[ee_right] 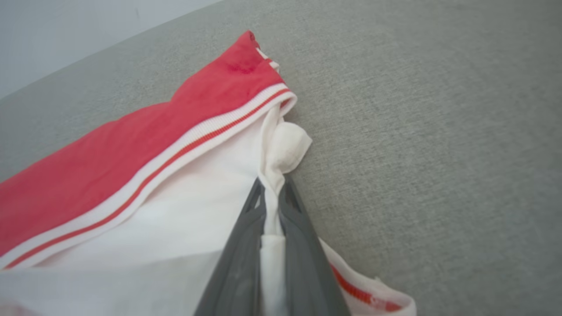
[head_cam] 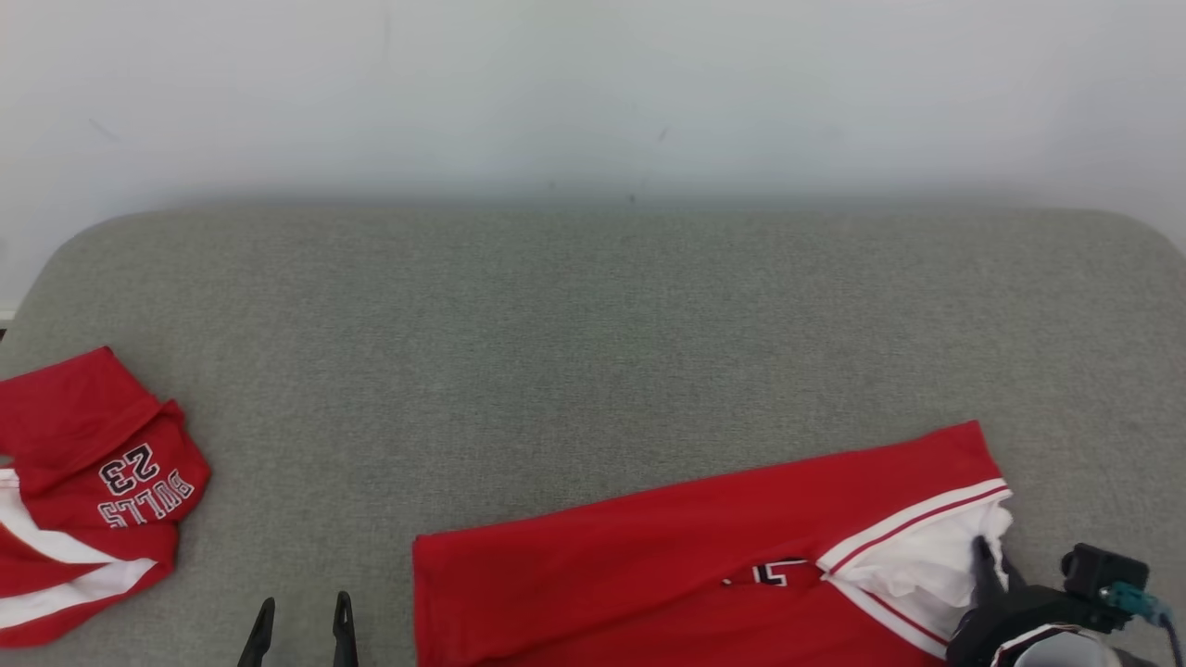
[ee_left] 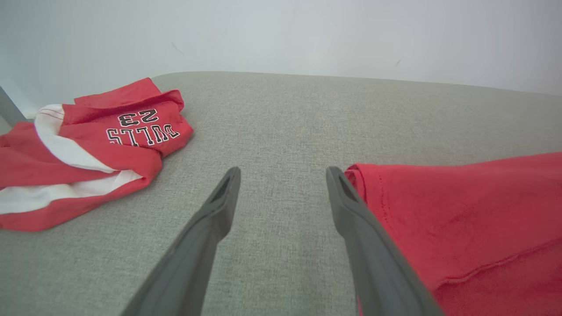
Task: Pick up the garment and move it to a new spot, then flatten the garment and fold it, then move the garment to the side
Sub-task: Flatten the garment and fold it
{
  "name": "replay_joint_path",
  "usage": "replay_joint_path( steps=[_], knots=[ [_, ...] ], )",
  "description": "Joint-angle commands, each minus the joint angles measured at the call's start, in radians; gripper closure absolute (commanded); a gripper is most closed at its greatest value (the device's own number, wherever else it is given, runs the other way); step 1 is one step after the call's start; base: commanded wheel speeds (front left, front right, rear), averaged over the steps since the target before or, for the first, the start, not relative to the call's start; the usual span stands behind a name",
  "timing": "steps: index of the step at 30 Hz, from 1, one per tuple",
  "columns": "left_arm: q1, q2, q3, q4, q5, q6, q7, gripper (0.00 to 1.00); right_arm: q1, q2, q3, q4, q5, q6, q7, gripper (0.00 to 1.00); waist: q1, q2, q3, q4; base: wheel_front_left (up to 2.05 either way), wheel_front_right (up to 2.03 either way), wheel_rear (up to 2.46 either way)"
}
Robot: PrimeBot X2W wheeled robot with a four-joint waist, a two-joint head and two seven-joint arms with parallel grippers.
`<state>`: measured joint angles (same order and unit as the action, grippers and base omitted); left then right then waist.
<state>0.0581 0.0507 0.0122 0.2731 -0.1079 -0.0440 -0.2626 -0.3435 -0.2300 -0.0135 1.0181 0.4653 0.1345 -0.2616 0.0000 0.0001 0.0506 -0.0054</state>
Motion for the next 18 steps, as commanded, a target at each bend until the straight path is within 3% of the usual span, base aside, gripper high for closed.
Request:
replay_joint_path(
  steps=[1,6,10,14,18],
  knots=[
    [-0.011,0.000,0.001,-0.002,-0.002,0.001,-0.003,0.00,0.011,-0.014,-0.013,-0.002,-0.011,-0.007,-0.002,1.00,0.0000,-0.0001,-0.001,-0.012,0.00,0.00,0.00],
    [-0.019,0.000,-0.018,0.002,-0.008,0.002,-0.003,0.00,0.039,0.000,-0.097,-0.104,-0.080,-0.006,-0.004,1.00,0.0000,-0.0001,0.002,-0.037,0.00,0.00,0.00],
    [-0.017,-0.001,-0.027,0.005,-0.015,0.007,-0.003,0.00,0.069,0.034,-0.095,-0.210,-0.118,-0.005,-0.004,1.00,0.0000,-0.0001,0.000,-0.056,0.00,0.00,0.00],
    [-0.021,0.000,-0.034,0.007,-0.017,0.006,-0.003,0.00,0.107,0.063,-0.041,-0.310,-0.130,-0.005,-0.004,1.00,0.0000,-0.0001,-0.003,-0.062,0.00,0.00,0.00],
    [-0.023,-0.001,-0.043,0.012,-0.016,-0.001,-0.003,0.00,0.152,0.080,0.090,-0.397,-0.109,-0.005,-0.002,1.00,0.0000,-0.0001,-0.006,-0.052,0.00,0.00,0.00]
  ],
)
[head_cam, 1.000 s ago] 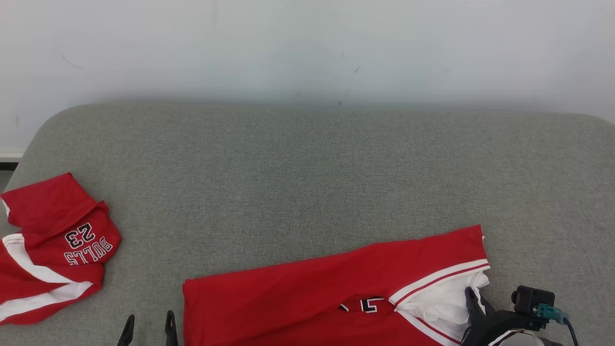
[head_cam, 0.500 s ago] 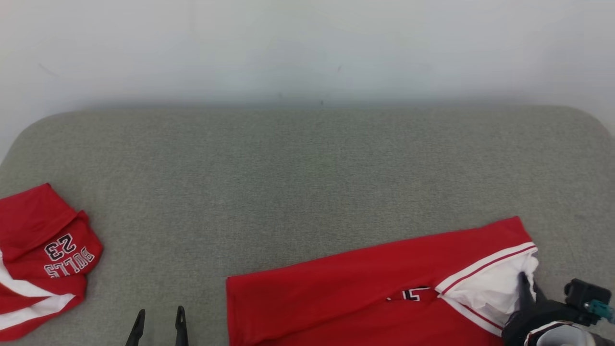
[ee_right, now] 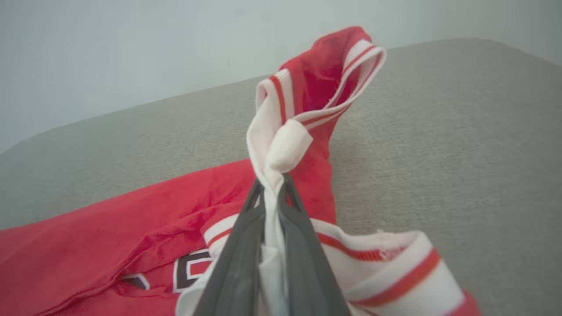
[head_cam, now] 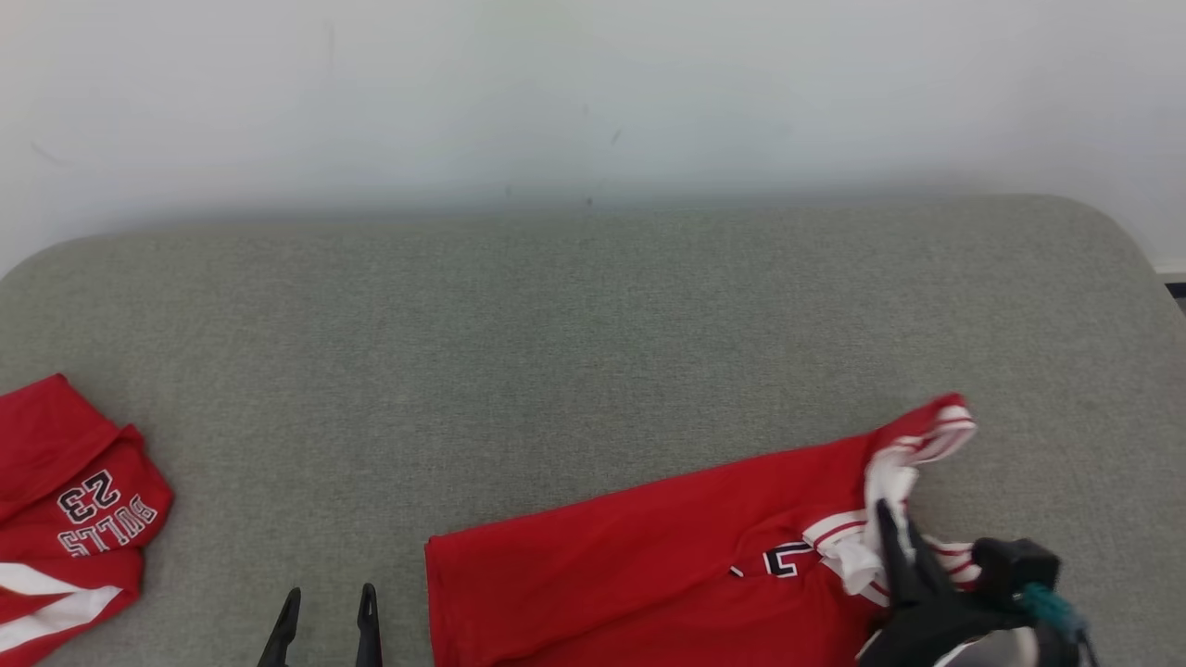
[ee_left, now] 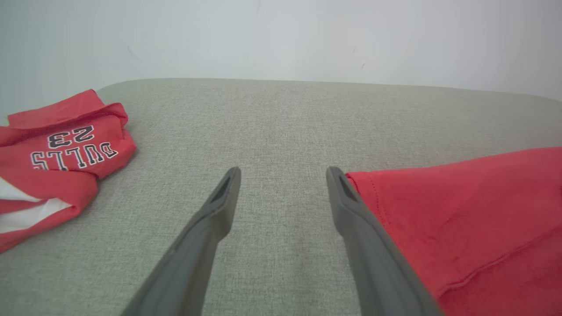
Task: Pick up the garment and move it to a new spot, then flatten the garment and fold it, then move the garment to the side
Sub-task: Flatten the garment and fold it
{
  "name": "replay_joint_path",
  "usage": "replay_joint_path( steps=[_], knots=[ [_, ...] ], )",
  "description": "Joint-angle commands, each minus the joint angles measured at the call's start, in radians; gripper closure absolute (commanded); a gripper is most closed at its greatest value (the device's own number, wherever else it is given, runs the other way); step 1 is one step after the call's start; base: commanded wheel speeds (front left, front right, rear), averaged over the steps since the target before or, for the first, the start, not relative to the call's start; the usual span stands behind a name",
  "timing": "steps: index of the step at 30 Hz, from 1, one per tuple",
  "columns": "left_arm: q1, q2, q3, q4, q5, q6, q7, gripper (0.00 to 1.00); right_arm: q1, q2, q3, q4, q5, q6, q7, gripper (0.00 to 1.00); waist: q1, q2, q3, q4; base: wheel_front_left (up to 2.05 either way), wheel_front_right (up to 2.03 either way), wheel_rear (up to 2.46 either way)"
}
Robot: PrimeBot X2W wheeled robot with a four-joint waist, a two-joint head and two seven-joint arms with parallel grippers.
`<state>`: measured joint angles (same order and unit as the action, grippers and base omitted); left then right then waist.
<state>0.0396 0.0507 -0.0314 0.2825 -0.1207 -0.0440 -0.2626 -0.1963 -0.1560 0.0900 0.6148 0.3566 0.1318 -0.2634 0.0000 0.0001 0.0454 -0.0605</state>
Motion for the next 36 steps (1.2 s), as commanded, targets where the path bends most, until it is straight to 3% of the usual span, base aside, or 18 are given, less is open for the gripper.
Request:
replay_joint_path(
  steps=[1,13,21,29,30,31,32,36],
  knots=[
    [-0.005,0.000,-0.001,0.003,-0.003,-0.003,-0.003,0.00,0.014,0.006,0.022,-0.016,0.008,-0.003,-0.001,1.00,0.0000,-0.0001,-0.003,0.008,0.00,0.00,0.00],
    [0.020,-0.001,-0.025,0.008,0.013,-0.013,-0.003,0.00,0.046,0.025,0.407,-0.180,0.135,-0.003,0.086,1.00,0.0000,-0.0001,-0.027,0.156,0.00,0.00,0.00],
    [0.036,-0.001,-0.036,0.014,0.018,-0.022,-0.003,0.00,-0.011,0.055,0.510,-0.112,0.176,-0.003,0.090,1.00,0.0000,-0.0001,-0.040,0.267,0.00,0.00,0.00],
    [0.039,-0.001,-0.046,0.017,0.017,-0.024,-0.003,0.00,-0.069,0.086,0.555,-0.006,0.199,-0.003,0.065,1.00,0.0000,-0.0001,-0.039,0.312,0.00,0.00,0.00],
    [0.039,-0.001,-0.045,0.018,0.018,-0.024,-0.003,0.00,-0.074,0.090,0.553,0.007,0.206,-0.003,0.057,0.59,0.0000,-0.0001,-0.038,0.314,0.00,0.00,0.00],
    [0.039,-0.001,-0.044,0.018,0.019,-0.024,-0.003,0.00,-0.082,0.093,0.556,0.020,0.207,-0.003,0.052,0.33,0.0000,-0.0001,-0.038,0.314,0.00,0.00,0.00],
    [0.037,-0.001,-0.043,0.018,0.019,-0.023,-0.003,0.00,-0.090,0.097,0.558,0.028,0.214,-0.003,0.044,0.00,0.0000,-0.0001,-0.038,0.313,0.00,0.00,0.00],
    [0.034,-0.001,-0.033,0.015,0.022,-0.020,-0.003,0.00,-0.111,0.099,0.546,0.040,0.221,-0.003,0.011,0.00,0.0000,-0.0001,-0.041,0.292,0.00,0.00,0.00]
  ],
)
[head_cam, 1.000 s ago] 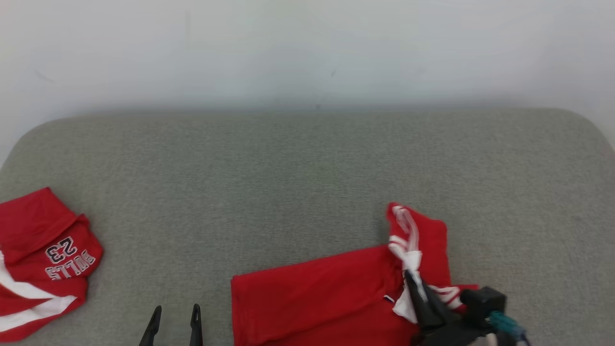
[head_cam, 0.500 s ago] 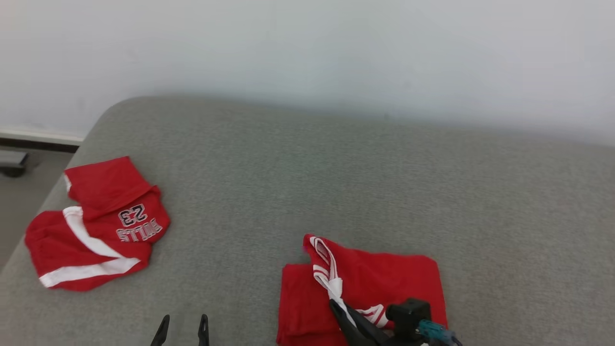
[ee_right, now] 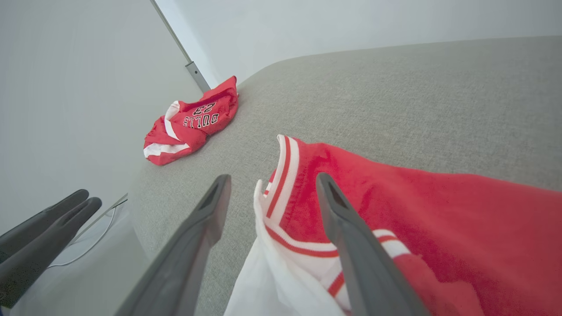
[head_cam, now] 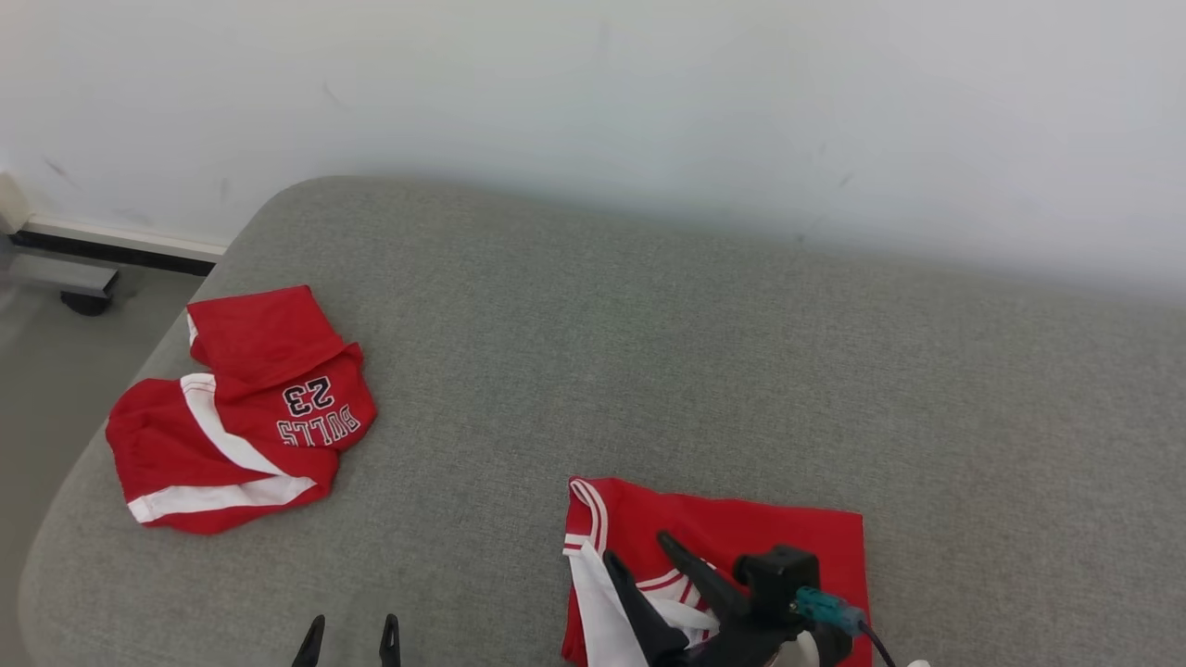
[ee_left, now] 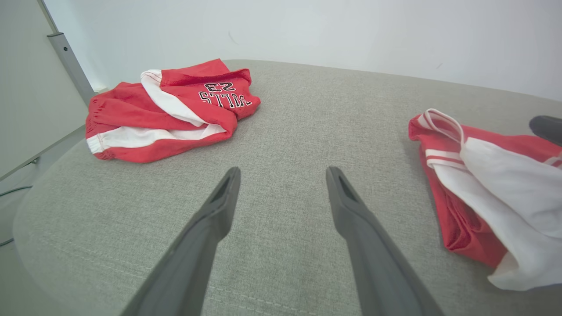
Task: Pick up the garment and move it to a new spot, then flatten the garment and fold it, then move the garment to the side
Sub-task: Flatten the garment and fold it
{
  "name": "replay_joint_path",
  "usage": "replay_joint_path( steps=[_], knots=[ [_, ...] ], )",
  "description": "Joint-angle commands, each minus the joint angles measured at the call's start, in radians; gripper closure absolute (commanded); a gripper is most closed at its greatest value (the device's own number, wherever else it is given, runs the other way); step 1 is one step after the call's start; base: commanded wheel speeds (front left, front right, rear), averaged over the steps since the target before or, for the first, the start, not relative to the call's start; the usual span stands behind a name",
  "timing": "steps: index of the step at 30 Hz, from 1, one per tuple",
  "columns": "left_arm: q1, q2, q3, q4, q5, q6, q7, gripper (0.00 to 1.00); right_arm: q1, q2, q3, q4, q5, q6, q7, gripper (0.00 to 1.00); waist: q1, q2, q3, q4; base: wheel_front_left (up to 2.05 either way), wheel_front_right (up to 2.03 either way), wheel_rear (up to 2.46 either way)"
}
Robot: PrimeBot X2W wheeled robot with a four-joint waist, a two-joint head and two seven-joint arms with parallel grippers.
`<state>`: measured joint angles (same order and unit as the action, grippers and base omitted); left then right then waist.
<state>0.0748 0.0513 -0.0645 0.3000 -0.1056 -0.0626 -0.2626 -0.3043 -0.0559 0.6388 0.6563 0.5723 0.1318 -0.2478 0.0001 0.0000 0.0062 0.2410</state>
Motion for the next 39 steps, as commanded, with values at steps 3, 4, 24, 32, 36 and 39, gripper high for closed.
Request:
replay_joint_path(
  steps=[3,4,24,32,36,39],
  knots=[
    [-0.001,-0.001,0.005,-0.008,0.007,0.003,-0.003,0.00,-0.019,0.001,-0.042,-0.016,-0.016,-0.003,-0.016,0.00,-0.0001,0.0000,-0.004,-0.034,0.00,0.00,0.00],
    [-0.001,-0.001,0.008,-0.009,0.006,0.004,-0.003,0.00,-0.023,0.001,-0.064,-0.027,-0.026,-0.003,-0.016,0.00,-0.0001,0.0000,-0.005,-0.043,0.00,0.00,0.00],
    [-0.008,-0.001,0.028,-0.027,-0.011,0.023,-0.003,0.00,0.167,-0.002,-0.400,-0.203,-0.232,-0.003,-0.016,0.00,-0.0001,0.0000,-0.002,-0.154,0.00,0.00,0.00],
    [-0.011,-0.001,0.024,-0.020,-0.010,0.019,-0.003,0.00,0.174,-0.038,-0.231,-0.243,-0.199,-0.003,-0.016,0.00,-0.0001,0.0000,0.000,-0.146,0.00,0.00,0.00],
    [-0.003,-0.001,0.026,-0.016,-0.012,0.019,-0.003,0.00,0.143,-0.083,-0.127,-0.232,-0.171,-0.003,-0.016,0.00,-0.0001,0.0000,0.001,-0.129,0.00,0.00,0.00],
    [-0.001,-0.001,0.024,-0.016,-0.014,0.021,-0.003,0.00,0.119,-0.109,-0.062,-0.205,-0.146,-0.003,-0.012,0.00,-0.0001,0.0000,0.001,-0.120,0.00,0.00,0.00]
  ],
)
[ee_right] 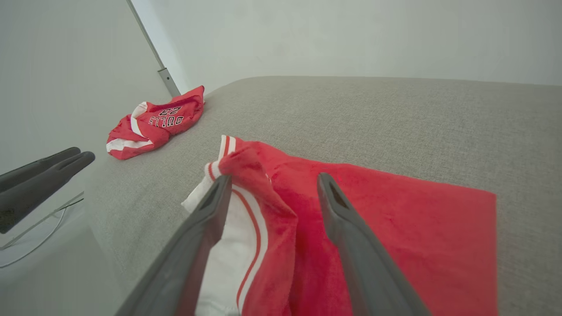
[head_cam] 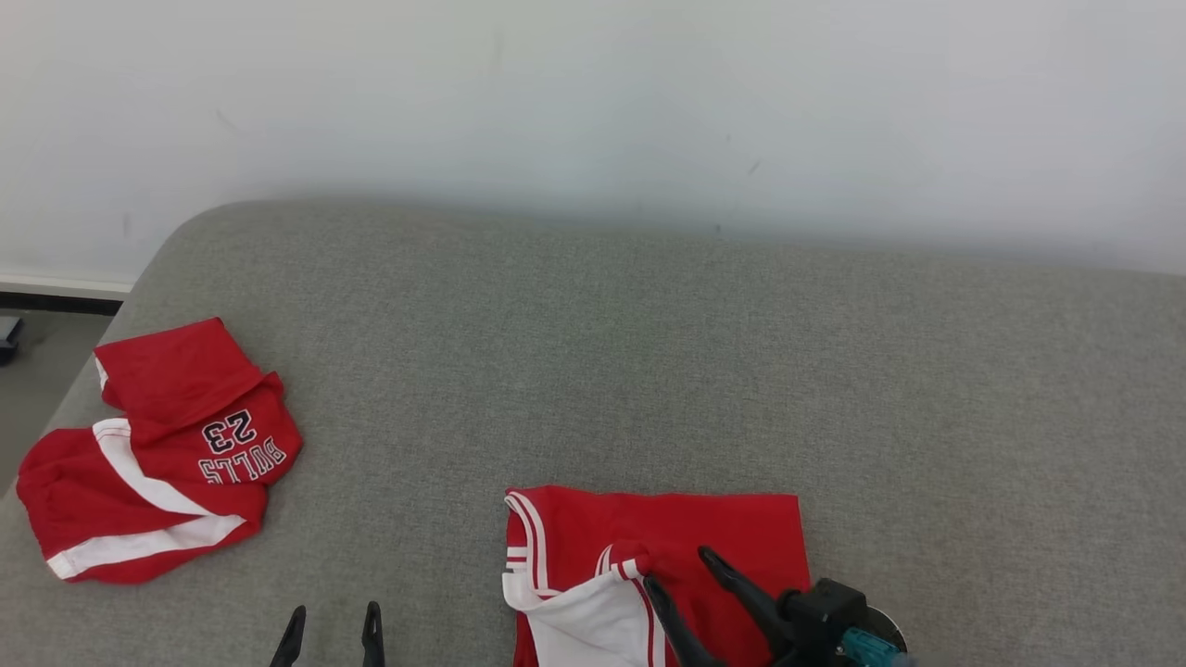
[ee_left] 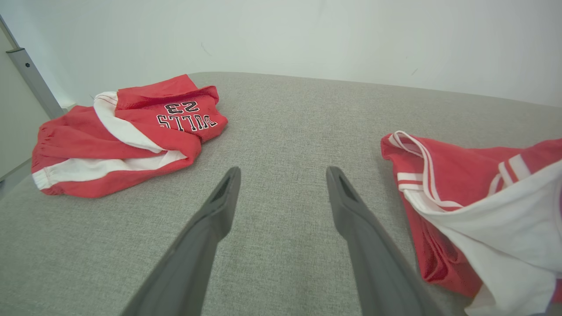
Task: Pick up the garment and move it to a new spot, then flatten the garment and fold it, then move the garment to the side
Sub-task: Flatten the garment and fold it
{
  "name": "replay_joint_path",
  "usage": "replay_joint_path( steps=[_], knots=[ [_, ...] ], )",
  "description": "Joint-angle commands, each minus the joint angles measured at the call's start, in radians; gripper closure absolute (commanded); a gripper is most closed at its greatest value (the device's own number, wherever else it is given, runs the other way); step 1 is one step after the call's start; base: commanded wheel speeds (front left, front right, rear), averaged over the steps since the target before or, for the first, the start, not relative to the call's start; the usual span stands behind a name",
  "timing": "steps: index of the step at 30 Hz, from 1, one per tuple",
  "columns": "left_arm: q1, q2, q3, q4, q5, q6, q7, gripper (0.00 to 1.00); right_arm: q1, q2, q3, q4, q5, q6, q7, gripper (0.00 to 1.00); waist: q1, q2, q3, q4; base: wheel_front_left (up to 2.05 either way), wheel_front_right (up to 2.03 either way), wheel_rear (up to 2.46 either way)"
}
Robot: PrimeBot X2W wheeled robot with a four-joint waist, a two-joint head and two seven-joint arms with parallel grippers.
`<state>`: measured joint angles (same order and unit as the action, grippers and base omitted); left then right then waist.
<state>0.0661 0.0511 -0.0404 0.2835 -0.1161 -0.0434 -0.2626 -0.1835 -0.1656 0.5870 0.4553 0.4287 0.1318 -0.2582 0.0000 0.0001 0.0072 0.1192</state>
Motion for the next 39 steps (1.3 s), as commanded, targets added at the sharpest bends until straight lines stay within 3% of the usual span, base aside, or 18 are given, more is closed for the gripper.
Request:
replay_joint_path(
  steps=[1,5,6,7,8,9,18,19,20,21,25,28,32,38,39],
  knots=[
    [0.008,-0.001,-0.001,0.001,-0.004,0.004,-0.003,0.00,-0.013,-0.006,0.008,0.005,0.007,-0.003,0.006,0.00,0.0000,-0.0001,0.000,0.003,0.00,0.00,0.00],
    [0.005,-0.001,-0.002,0.002,-0.009,0.007,-0.003,0.00,-0.066,-0.024,0.065,0.043,0.026,-0.003,0.027,0.00,0.0000,-0.0001,0.004,0.009,0.00,0.00,0.00],
    [0.003,-0.001,-0.002,0.002,-0.009,0.008,-0.003,0.00,-0.079,-0.025,0.082,0.052,0.029,-0.003,0.032,0.05,0.0000,-0.0001,0.005,0.011,0.00,0.00,0.00],
    [0.001,-0.001,-0.004,0.003,-0.011,0.008,-0.003,0.00,-0.091,-0.023,0.099,0.058,0.033,-0.003,0.036,0.39,0.0000,-0.0001,0.006,0.012,0.00,0.00,0.00],
    [-0.001,-0.001,-0.003,0.003,-0.012,0.008,-0.003,0.00,-0.105,-0.021,0.116,0.061,0.037,-0.003,0.034,0.94,0.0000,-0.0001,0.006,0.013,0.00,0.00,0.00],
    [-0.003,-0.001,-0.004,0.003,-0.014,0.008,-0.003,0.00,-0.116,-0.018,0.140,0.060,0.043,-0.003,0.037,1.00,0.0000,-0.0001,0.007,0.014,0.00,0.00,0.00],
    [0.000,-0.001,0.011,0.000,-0.021,0.015,-0.003,0.00,-0.159,-0.027,0.342,-0.009,0.197,-0.003,0.066,0.98,0.0000,-0.0001,0.010,0.001,0.00,0.00,0.00],
    [0.001,-0.001,0.013,0.001,-0.021,0.014,-0.003,0.00,-0.162,-0.031,0.368,-0.025,0.225,-0.003,0.072,0.71,0.0000,-0.0001,0.009,-0.001,0.00,0.00,0.00],
    [0.003,-0.001,0.015,0.002,-0.020,0.014,-0.003,0.00,-0.162,-0.035,0.395,-0.040,0.256,-0.003,0.078,0.13,0.0000,-0.0001,0.006,-0.004,0.00,0.00,0.00],
    [0.006,-0.001,0.016,0.002,-0.020,0.014,-0.003,0.00,-0.163,-0.040,0.410,-0.050,0.280,-0.003,0.078,0.00,0.0000,-0.0001,0.004,-0.008,0.00,0.00,0.00],
    [0.013,-0.001,0.021,-0.002,-0.018,0.013,-0.003,0.00,-0.177,-0.062,0.441,-0.073,0.326,-0.003,0.051,0.00,0.0000,-0.0001,-0.004,-0.026,0.00,0.00,0.00],
    [0.016,-0.001,0.026,-0.007,-0.014,0.015,-0.003,0.00,-0.182,-0.071,0.382,-0.043,0.306,-0.003,0.016,0.00,0.0000,-0.0001,-0.009,-0.044,0.00,0.00,0.00],
    [0.020,-0.001,0.033,-0.013,-0.002,0.014,-0.003,0.00,-0.163,-0.063,0.192,0.040,0.197,-0.003,-0.006,0.00,0.0000,-0.0001,-0.012,-0.076,0.00,0.00,0.00],
    [0.006,-0.001,0.042,-0.018,0.006,0.011,-0.003,0.00,-0.058,0.000,-0.162,0.010,-0.061,-0.003,-0.007,0.00,0.0000,-0.0001,-0.011,-0.122,0.00,0.00,0.00],
    [0.006,-0.001,0.042,-0.018,0.006,0.011,-0.003,0.00,-0.058,0.000,-0.162,0.010,-0.061,-0.003,-0.007,0.00,0.0000,-0.0001,-0.011,-0.122,0.00,0.00,0.00]
  ],
)
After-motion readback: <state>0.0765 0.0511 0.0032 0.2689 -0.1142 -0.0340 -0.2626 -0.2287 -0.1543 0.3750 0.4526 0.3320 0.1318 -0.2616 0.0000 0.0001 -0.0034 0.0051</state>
